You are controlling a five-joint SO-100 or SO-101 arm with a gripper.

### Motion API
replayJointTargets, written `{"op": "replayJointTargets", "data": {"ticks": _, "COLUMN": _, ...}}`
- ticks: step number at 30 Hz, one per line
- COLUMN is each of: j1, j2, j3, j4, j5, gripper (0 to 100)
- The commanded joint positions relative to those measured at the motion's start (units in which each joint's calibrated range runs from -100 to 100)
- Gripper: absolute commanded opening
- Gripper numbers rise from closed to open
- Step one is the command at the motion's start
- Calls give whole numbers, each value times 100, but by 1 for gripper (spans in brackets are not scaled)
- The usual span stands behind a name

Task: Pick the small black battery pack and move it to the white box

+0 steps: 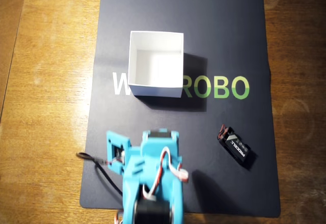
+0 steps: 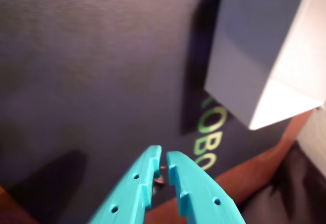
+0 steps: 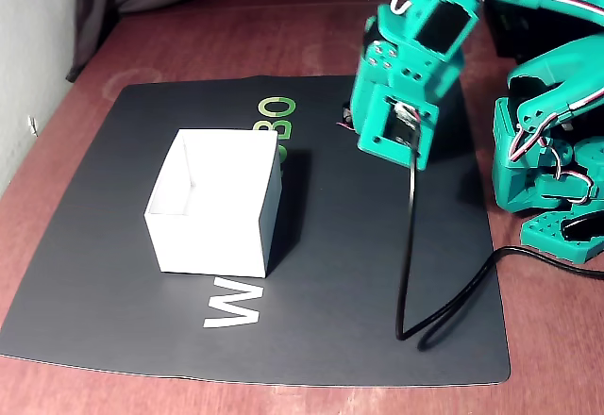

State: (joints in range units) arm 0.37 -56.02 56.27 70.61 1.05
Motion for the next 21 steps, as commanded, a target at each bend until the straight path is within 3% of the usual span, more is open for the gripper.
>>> {"op": "replayJointTargets", "data": {"ticks": 1, "j1": 27, "j2": 1108, "j3": -1351, "j4": 3, "j5": 17, "gripper": 1}}
{"op": "replayJointTargets", "data": {"ticks": 4, "j1": 98, "j2": 1660, "j3": -1904, "j4": 109, "j5": 17, "gripper": 1}}
{"op": "replayJointTargets", "data": {"ticks": 11, "j1": 1400, "j2": 2388, "j3": -2457, "j4": 152, "j5": 23, "gripper": 1}}
{"op": "replayJointTargets", "data": {"ticks": 21, "j1": 4121, "j2": 3011, "j3": -2457, "j4": 82, "j5": 1, "gripper": 1}}
